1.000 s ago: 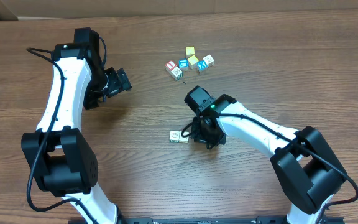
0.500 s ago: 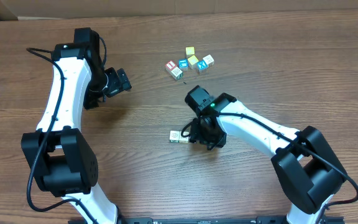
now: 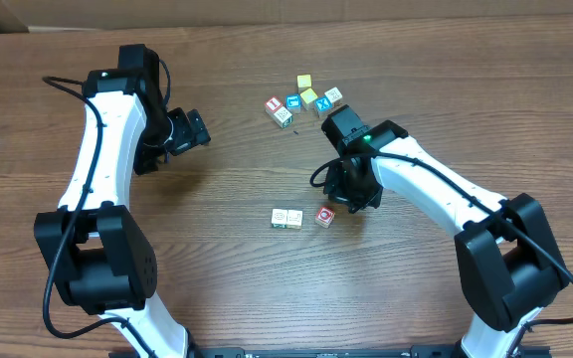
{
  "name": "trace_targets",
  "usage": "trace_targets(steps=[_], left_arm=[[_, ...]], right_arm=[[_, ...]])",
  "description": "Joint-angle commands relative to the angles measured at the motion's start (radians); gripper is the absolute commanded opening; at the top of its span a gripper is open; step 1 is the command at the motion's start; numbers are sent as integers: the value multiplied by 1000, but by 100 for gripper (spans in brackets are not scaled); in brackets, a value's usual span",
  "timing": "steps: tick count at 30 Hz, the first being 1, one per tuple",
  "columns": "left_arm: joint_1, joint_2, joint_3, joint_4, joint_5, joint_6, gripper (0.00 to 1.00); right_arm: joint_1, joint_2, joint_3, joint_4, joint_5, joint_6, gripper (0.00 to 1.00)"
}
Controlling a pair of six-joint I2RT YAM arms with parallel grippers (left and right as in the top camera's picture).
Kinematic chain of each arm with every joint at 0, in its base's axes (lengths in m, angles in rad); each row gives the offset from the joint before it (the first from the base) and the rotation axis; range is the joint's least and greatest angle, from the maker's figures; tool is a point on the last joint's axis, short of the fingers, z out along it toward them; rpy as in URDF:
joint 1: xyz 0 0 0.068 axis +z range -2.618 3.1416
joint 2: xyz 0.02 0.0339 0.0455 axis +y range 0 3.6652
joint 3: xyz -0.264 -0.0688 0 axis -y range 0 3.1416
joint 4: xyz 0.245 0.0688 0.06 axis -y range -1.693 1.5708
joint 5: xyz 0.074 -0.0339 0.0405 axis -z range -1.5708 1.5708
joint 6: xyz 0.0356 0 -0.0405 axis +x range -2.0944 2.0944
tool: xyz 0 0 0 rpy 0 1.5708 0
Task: Flip 3 blocks
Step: 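Carry the red Q block beside the M and P blocks and lower it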
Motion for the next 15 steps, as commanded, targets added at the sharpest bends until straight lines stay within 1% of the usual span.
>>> trace_targets(steps=[1, 6, 15], left_arm=[[-7, -20, 18, 1, -10, 12, 100], [-7, -20, 18, 1, -10, 12, 100], [-7, -20, 18, 1, -10, 12, 100]], right_arm=[[14, -13, -60, 32, 8, 1, 4], [41, -13, -121, 108, 8, 1, 4], [62, -13, -126, 160, -13, 0, 4]])
